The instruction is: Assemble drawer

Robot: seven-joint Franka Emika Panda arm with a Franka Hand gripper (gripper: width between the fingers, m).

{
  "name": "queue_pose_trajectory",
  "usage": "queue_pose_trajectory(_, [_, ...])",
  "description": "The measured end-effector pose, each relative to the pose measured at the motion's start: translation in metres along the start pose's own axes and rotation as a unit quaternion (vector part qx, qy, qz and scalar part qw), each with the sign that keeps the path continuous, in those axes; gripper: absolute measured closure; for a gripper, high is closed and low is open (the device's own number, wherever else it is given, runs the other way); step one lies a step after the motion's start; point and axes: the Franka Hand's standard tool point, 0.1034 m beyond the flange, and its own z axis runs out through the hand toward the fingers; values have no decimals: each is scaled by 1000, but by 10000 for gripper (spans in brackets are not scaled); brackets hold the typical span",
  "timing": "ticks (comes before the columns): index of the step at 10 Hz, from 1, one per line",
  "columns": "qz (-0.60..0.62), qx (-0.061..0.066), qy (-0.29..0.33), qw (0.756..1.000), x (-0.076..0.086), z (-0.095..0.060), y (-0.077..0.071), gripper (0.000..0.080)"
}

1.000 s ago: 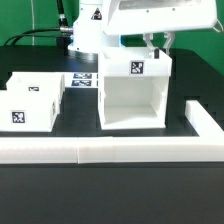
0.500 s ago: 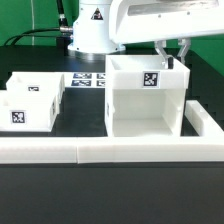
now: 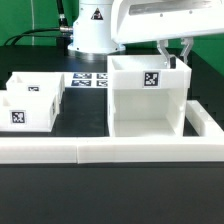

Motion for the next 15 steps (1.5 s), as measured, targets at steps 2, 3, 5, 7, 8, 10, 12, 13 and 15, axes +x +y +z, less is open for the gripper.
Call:
queue_pose_trajectory(2, [68,6,7,998,3,-1,-3,760])
queue_pose_trajectory(3, [126,10,9,992,3,0,-9,757])
queue_pose_trajectory(5, [213,18,14,977,11,-1,-13,752])
queue_pose_trajectory(7, [242,25,24,970,16,-4,-12,751])
queue_pose_trajectory(8, [275,30,28,960,18,-5,-13,751])
queue_pose_trajectory(10, [319,37,33,947,21,-7,-12,751])
queue_pose_trajectory(12, [435,45,28,899,17,-10,-10,751])
queue_pose_trajectory(13, [503,49,23,863,17,-12,-10,751])
queue_pose_trajectory(15, [606,51,7,794,16,-12,3,751])
